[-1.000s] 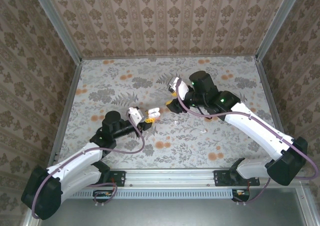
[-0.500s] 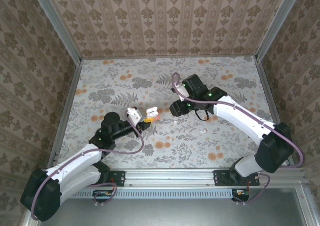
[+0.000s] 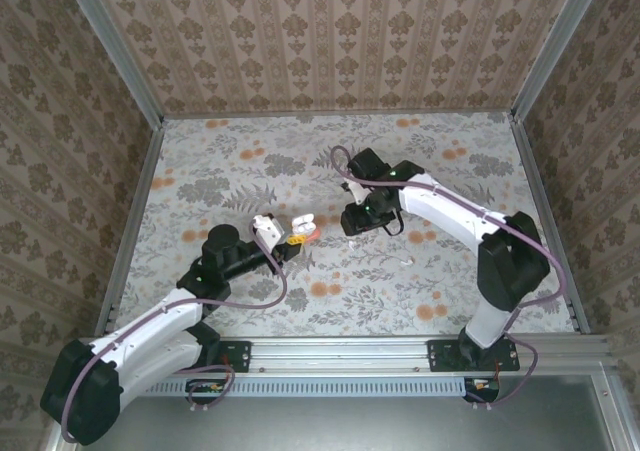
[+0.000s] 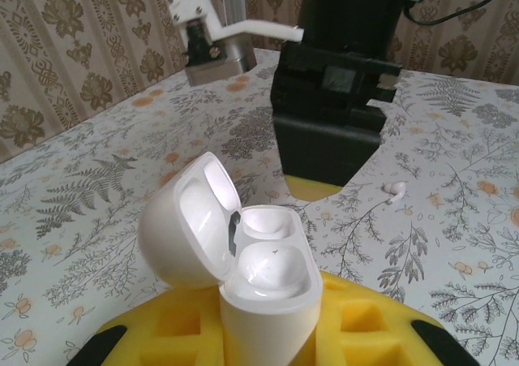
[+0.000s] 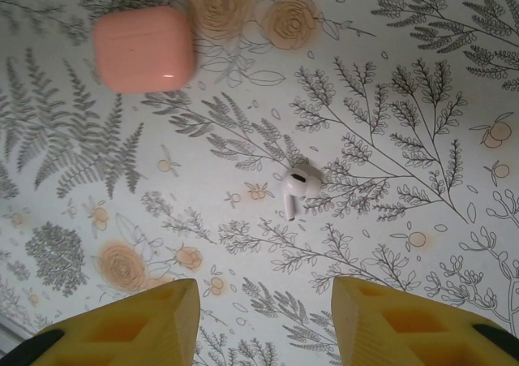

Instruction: Insert the wireless bluetooth earbuds into the charging case

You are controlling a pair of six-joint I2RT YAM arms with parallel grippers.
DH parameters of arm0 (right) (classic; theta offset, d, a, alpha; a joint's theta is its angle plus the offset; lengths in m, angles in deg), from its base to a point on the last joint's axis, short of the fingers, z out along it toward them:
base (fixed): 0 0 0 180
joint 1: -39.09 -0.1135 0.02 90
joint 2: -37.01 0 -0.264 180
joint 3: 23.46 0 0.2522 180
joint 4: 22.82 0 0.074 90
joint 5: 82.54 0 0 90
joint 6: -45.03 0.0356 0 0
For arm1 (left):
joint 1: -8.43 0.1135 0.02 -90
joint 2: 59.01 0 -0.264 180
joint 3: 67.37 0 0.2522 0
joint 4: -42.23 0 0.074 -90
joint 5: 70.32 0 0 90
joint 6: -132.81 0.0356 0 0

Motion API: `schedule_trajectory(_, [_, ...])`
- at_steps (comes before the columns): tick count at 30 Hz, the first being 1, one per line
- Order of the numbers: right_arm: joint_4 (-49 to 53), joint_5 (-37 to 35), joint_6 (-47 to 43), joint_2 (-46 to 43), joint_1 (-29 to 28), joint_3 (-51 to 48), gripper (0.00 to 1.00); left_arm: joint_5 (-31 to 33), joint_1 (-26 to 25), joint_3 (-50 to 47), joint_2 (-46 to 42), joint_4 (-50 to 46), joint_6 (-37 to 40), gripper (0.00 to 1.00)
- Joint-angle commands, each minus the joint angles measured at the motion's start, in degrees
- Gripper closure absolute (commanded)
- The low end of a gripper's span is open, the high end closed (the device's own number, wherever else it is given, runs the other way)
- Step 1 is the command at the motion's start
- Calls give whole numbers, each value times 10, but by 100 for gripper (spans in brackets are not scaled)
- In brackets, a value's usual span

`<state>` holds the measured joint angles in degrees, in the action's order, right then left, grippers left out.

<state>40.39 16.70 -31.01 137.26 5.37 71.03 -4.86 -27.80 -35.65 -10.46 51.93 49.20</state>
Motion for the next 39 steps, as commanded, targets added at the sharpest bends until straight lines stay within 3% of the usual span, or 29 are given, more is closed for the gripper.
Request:
schedule_trajectory(1, [66, -14, 27, 47, 8, 47, 52, 8, 6, -5, -13, 0, -9, 87])
schedule_trajectory(15, [89, 25, 58, 162, 18, 102, 51, 17, 10, -6, -14, -9, -5, 87])
schedule_trajectory(39, [60, 61, 61, 221, 23, 104, 58, 15, 20, -2, -7, -11, -6, 88])
